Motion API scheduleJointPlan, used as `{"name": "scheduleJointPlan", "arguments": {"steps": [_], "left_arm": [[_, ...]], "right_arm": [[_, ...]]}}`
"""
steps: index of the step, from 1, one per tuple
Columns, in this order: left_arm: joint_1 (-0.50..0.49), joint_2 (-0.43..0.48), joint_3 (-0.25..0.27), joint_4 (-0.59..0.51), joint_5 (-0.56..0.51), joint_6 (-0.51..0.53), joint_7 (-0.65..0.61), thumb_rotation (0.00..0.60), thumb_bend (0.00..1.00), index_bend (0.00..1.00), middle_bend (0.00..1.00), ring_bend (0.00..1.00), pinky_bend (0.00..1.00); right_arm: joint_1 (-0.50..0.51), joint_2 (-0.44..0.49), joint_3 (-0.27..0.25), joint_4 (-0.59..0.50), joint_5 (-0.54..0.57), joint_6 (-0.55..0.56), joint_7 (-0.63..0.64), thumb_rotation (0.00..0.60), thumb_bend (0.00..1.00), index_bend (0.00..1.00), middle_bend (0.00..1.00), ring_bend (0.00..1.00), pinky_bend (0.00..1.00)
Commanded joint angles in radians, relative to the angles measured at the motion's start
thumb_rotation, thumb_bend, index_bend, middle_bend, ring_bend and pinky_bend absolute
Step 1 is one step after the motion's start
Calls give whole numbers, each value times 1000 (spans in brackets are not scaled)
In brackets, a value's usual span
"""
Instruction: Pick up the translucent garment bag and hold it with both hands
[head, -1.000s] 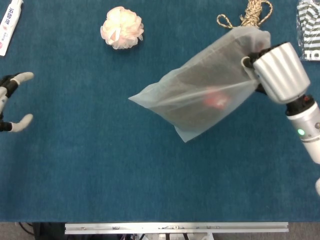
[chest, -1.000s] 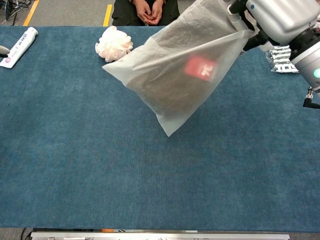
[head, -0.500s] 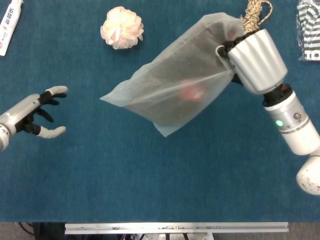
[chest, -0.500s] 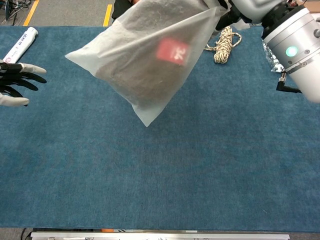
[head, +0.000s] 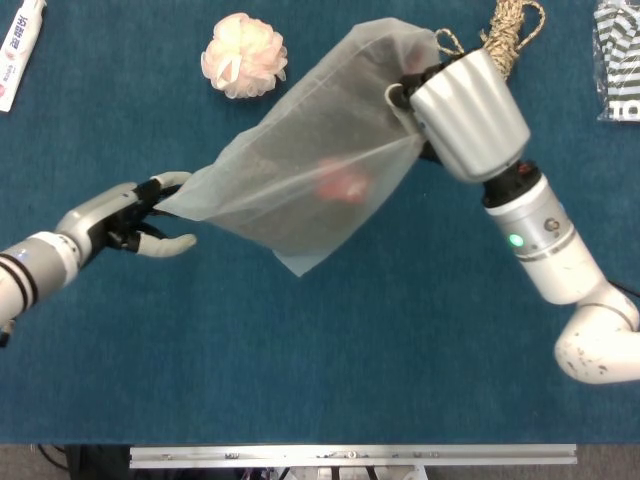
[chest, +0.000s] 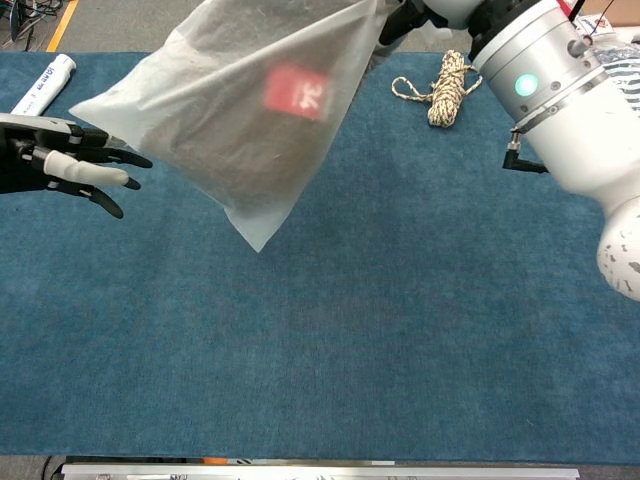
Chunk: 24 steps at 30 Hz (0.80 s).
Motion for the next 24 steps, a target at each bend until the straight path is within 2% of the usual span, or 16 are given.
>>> {"name": "scheduleJointPlan", "arguments": {"steps": [1,5,9,12,19,24], "left_arm": [[1,-1,-49,-32,-25,-40,-53,502,318,0,41,136,316],[11,-2,-97,-51,-57,-94,-97,486,307,0,37,136,316],[41,-20,-148,-54,-83,-136,-98,431,307,0,34,136,316],[72,-43,-197,-52,-119,-174,-92,417,307,0,30,135,316],[141,-124,-308,3,-201,-260,35,380,284,0,17,134,316],[208,-179,-418,48,-289,-342,184,381,284,0,6,126,316]], "right_arm": [[20,-20,9,21,12,-5,-14,600,750,945,918,967,1000],[44,-51,18,60,25,-7,-12,600,749,946,922,972,1000],[64,-79,29,95,48,-10,-4,600,750,948,923,972,1000],[77,-99,36,112,62,-9,9,600,750,948,923,973,1000],[100,-124,47,117,75,5,12,600,750,948,923,973,1000],[113,-140,52,110,90,11,13,600,749,948,922,972,1000]]}}
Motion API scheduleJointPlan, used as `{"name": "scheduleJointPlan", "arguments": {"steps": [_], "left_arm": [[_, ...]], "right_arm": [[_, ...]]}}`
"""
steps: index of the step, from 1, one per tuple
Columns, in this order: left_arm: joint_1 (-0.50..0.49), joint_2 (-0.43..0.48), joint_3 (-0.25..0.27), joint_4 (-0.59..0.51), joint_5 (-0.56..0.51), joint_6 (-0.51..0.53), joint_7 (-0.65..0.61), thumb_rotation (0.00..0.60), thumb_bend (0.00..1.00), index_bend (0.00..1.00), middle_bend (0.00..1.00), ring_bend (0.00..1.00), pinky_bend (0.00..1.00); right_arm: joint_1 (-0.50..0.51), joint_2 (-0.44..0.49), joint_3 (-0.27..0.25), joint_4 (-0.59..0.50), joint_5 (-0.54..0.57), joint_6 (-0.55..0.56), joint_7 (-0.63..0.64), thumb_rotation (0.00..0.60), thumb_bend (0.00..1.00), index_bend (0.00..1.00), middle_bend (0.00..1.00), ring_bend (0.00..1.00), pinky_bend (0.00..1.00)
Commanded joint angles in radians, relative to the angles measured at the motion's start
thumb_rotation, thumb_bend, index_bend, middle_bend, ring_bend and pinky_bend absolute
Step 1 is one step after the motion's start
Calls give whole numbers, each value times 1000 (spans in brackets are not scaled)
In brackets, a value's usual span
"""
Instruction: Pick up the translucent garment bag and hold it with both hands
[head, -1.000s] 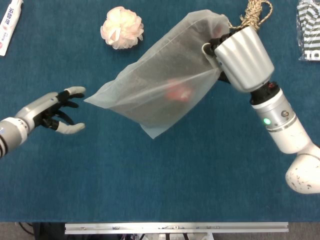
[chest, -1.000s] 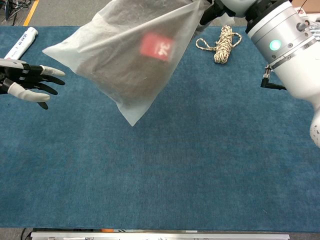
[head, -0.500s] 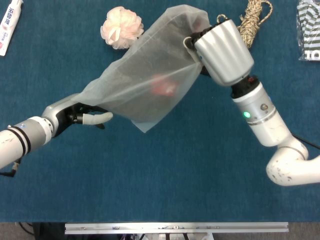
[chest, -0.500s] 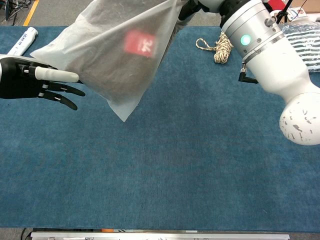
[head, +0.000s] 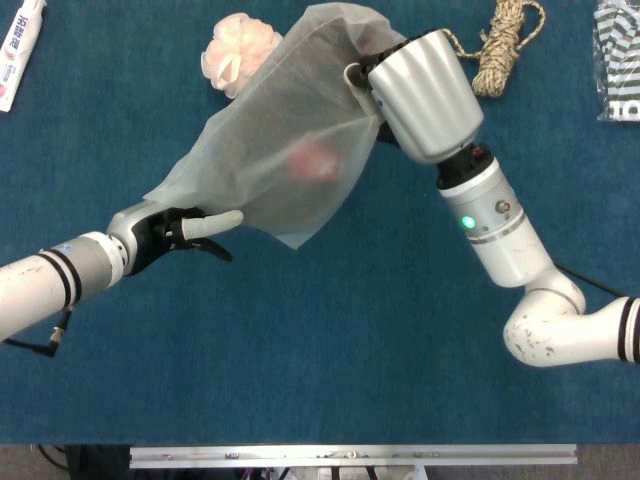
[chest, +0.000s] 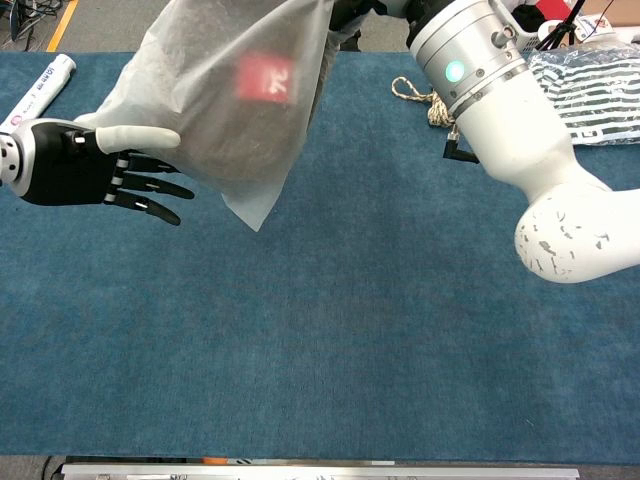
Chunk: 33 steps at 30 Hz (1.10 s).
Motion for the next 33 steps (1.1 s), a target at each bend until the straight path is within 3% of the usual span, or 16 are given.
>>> {"name": "scheduleJointPlan", "arguments": {"steps": [1,6,11,16,23,29,31,33], "left_arm": [[56,-48,-83,46,-71,-74,125,386,284,0,6,124,316],[102,-91,-161,112,-175,-170,272,482,284,0,4,120,316],[141,-131,-219,173,-278,-243,413,493,284,0,2,111,316],[151,-149,-232,220,-360,-299,504,408,283,0,0,74,316],[161,-157,-242,261,-475,-350,558,386,284,0,0,58,308],[189,-197,-293,279,-573,-409,636,522,284,0,0,58,308],[190,-209,-298,290,-592,-418,658,579,284,0,4,61,308],[183,-209,-286,297,-595,-406,664,600,284,4,45,102,318]], "right_arm": [[5,-7,4,-6,5,7,1,600,749,948,922,972,1000],[8,-2,5,-23,6,19,-5,600,750,948,922,972,1000],[11,3,12,-37,15,27,-6,600,750,948,923,973,1000],[18,4,14,-51,16,35,-11,600,750,948,922,973,1000],[27,-2,11,-42,31,31,-10,600,750,948,922,973,1000],[46,-35,14,-28,40,34,-8,600,750,948,922,973,1000],[51,-43,17,-28,41,40,-10,600,750,948,922,973,1000],[53,-47,19,-31,46,44,-14,600,750,948,922,973,1000]]}}
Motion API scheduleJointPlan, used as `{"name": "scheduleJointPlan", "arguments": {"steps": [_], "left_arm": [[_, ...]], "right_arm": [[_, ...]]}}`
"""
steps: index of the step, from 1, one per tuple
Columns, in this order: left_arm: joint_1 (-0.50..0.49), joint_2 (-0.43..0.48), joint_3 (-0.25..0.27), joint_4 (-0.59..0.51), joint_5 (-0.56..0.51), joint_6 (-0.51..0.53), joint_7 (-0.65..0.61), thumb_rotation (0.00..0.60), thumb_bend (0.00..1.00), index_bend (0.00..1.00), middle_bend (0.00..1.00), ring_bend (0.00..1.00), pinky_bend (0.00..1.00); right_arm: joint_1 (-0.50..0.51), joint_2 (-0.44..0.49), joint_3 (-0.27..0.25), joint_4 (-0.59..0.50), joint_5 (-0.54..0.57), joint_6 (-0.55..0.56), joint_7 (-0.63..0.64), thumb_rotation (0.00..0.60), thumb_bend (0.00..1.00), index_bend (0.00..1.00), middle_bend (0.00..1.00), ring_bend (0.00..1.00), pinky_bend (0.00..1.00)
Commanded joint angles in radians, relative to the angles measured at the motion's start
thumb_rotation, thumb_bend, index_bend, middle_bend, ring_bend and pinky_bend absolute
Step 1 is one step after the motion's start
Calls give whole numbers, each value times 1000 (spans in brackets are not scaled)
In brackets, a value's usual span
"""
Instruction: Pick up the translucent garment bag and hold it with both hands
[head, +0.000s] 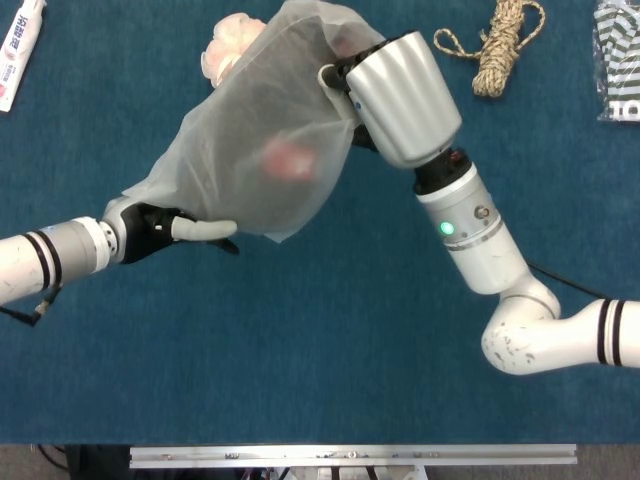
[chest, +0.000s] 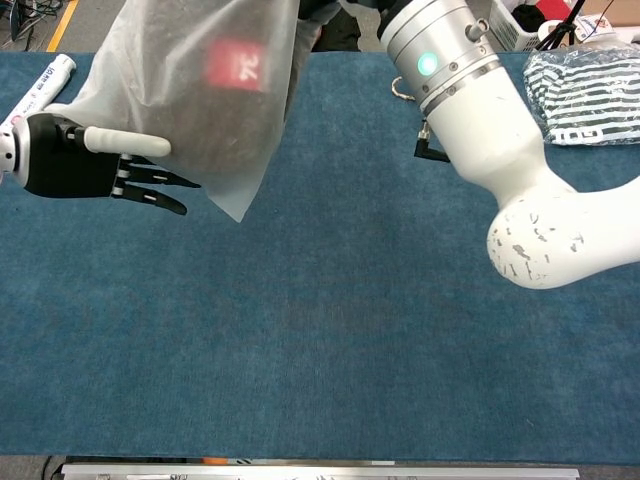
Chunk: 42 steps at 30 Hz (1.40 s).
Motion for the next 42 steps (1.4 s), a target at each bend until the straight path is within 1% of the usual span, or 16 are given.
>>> {"name": "scheduleJointPlan", "arguments": {"steps": [1,4,12,15,17,18,22,25,28,29,31,35,38,40,41,42], "left_arm": [[-7,-8,12,17,-21,8,10,600,284,19,67,125,330],[-23,5,36,19,-52,18,-33,600,284,129,139,201,410],[-42,17,53,-5,-103,33,-68,600,284,128,156,208,428],[-58,19,73,-12,-106,59,-80,600,284,159,203,265,484],[-85,35,116,-25,-94,114,-111,600,284,241,270,347,547],[-101,45,141,-32,-87,138,-128,600,284,314,322,405,590],[-190,91,266,-48,-80,231,-226,600,298,526,515,575,751],[-237,113,324,-53,-81,280,-268,600,337,609,600,632,819],[-252,130,350,-59,-75,316,-274,600,339,632,635,659,841],[-252,138,353,-63,-75,326,-276,600,339,635,639,660,842],[-241,148,344,-69,-78,334,-275,600,340,639,649,660,842],[-174,165,277,-84,-73,317,-237,600,340,649,674,661,842],[-118,174,225,-100,-65,303,-199,600,340,666,685,661,842],[-80,175,186,-107,-68,285,-180,600,340,677,693,662,843],[-65,174,171,-107,-69,274,-170,600,340,678,694,662,843],[-51,173,157,-106,-71,262,-161,600,340,678,694,662,843]], "right_arm": [[2,-4,2,-2,6,7,-9,600,750,948,922,973,1000],[0,-6,-4,2,12,10,-19,600,750,948,922,973,1000],[3,-33,-16,25,18,17,-21,600,749,948,922,973,1000],[6,-45,-18,28,20,19,-22,600,750,948,922,973,1000],[8,-48,-21,26,15,21,-25,600,750,948,923,973,1000],[7,-46,-23,23,13,22,-26,600,750,948,923,973,1000],[0,-30,-36,3,-1,26,-41,600,749,948,922,973,1000],[-10,-11,-55,-17,-13,26,-61,600,747,948,915,970,1000],[-22,10,-73,-39,-21,21,-74,600,738,946,892,954,1000],[-28,21,-79,-50,-21,20,-82,600,736,939,883,947,1000],[-37,37,-89,-72,-17,13,-85,600,732,870,843,904,1000],[-61,80,-111,-125,-10,0,-93,600,714,672,760,821,1000],[-78,113,-129,-163,-4,-11,-103,600,674,521,666,729,982],[-90,141,-139,-194,2,-20,-110,600,594,386,566,618,883],[-94,155,-143,-209,5,-25,-112,600,561,343,533,579,836],[-100,168,-145,-223,10,-26,-116,600,495,266,476,512,758]]}}
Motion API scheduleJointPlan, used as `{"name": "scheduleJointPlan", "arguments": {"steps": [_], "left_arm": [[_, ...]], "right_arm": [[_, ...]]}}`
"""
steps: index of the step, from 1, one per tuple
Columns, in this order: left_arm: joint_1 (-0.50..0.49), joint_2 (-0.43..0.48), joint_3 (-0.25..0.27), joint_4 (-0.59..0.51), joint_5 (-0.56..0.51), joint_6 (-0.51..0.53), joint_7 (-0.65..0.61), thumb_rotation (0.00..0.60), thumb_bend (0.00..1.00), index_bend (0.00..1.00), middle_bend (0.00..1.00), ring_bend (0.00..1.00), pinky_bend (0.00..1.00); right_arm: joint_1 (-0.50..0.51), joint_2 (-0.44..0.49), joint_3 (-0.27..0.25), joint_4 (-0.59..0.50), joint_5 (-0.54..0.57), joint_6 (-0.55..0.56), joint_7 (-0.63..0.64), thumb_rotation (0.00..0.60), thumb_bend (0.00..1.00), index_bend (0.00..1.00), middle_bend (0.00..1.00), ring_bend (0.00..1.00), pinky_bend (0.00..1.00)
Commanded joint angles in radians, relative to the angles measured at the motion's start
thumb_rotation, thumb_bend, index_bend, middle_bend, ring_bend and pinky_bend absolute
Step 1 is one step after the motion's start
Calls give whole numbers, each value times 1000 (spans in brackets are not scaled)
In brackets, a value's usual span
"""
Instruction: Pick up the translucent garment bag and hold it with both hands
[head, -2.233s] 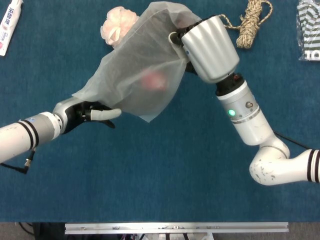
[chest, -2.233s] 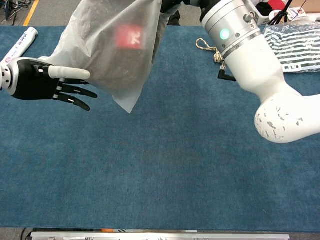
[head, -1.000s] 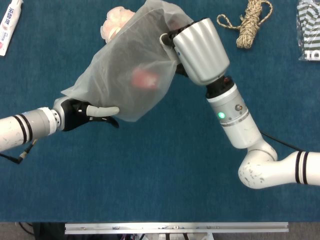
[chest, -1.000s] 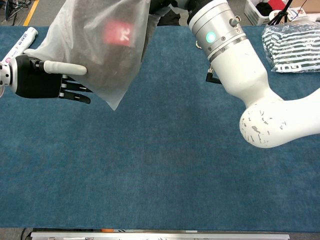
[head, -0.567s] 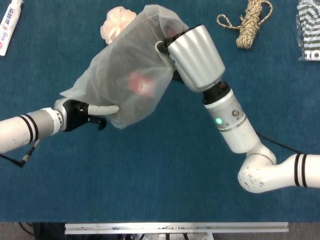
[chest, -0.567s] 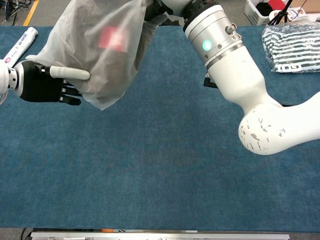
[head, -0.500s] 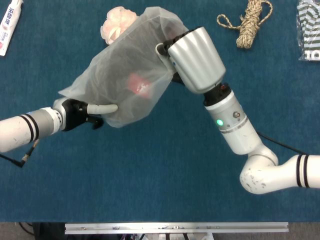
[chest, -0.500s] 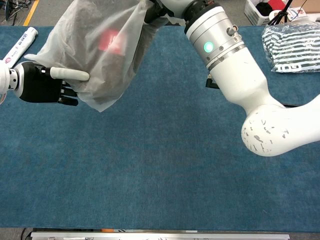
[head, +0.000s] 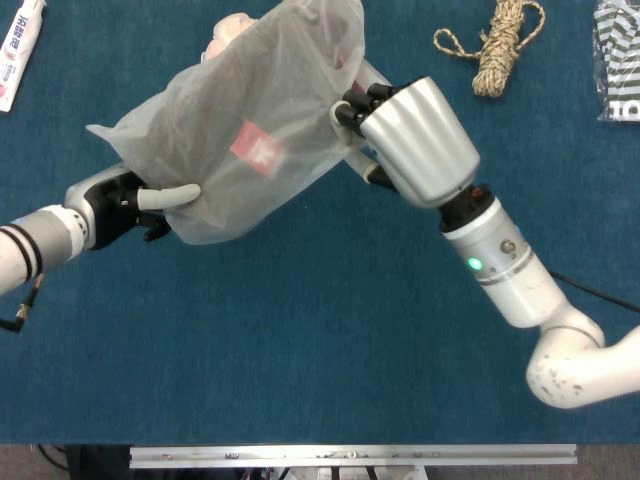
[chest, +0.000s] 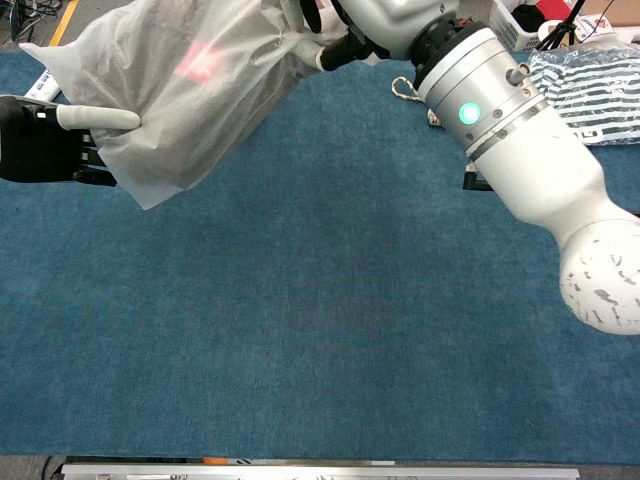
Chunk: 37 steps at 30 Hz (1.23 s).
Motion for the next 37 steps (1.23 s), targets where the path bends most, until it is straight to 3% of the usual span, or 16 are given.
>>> {"name": "scheduleJointPlan", "arguments": {"steps": [1,6,12,28,37], "left_arm": [[60,0,-60,-4,-4,-47,43,600,340,679,694,662,843],[100,-12,-100,17,-16,-89,75,600,340,681,694,662,843],[130,-17,-138,38,-36,-123,99,600,340,685,694,668,851],[171,-38,-191,84,-82,-200,141,600,340,677,687,668,851],[159,-41,-183,90,-88,-195,141,600,340,676,687,668,851]], "right_arm": [[-24,51,-15,-55,18,-16,-14,600,436,206,428,455,693],[-49,119,-17,-121,27,-21,3,600,192,8,251,234,455],[-83,194,-28,-174,-6,-7,32,600,11,0,153,121,324],[-286,473,-175,-268,-133,93,66,600,0,0,140,100,295],[-338,521,-198,-227,-154,88,157,600,0,0,140,100,295]]}}
